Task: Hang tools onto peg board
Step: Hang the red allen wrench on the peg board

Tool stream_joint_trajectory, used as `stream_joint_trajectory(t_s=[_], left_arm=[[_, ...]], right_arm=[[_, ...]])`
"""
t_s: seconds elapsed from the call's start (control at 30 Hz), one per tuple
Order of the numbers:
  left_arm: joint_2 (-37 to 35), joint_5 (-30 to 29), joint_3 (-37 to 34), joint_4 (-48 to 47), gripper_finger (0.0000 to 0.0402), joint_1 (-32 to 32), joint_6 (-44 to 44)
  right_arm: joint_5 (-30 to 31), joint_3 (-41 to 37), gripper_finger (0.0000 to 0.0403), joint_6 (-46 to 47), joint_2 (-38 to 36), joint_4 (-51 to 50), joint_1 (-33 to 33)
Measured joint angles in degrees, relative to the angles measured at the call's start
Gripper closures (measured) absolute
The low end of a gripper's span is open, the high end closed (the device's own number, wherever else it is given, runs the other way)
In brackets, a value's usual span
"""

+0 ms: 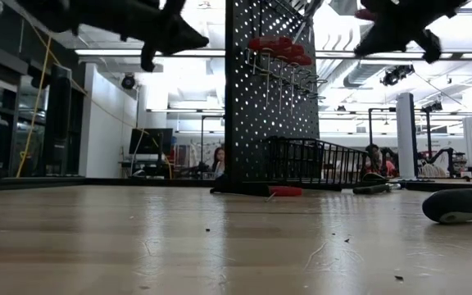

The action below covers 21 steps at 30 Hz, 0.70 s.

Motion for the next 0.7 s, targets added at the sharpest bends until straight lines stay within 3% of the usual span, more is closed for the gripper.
stream_joint_trajectory(t_s=[0.13,0.27,0.5,0.7], left_arm=[[0.0,0.5,6.0,-6.8,0.0401,7.0,4.7],[0.3,3.2,11.2,-13.6,0.0401,13.5,2.2],[0.4,5.7,15.4,-28.9,0.0401,15.6,-2.6],[3.4,4.1,15.4,-35.0,0.0401,13.6,-7.7]], right_arm=[[-12.5,-0.1,0.0403,-23.7,-3.6,8.9,-6.9],[-29.6,-4.5,0.0403,-38.9,-7.4,23.4,-18.0],[-57.4,-11.3,0.0403,-46.8,-9.5,42.5,-35.4],[-69.0,-11.4,0.0403,-47.0,-4.0,48.8,-43.2]])
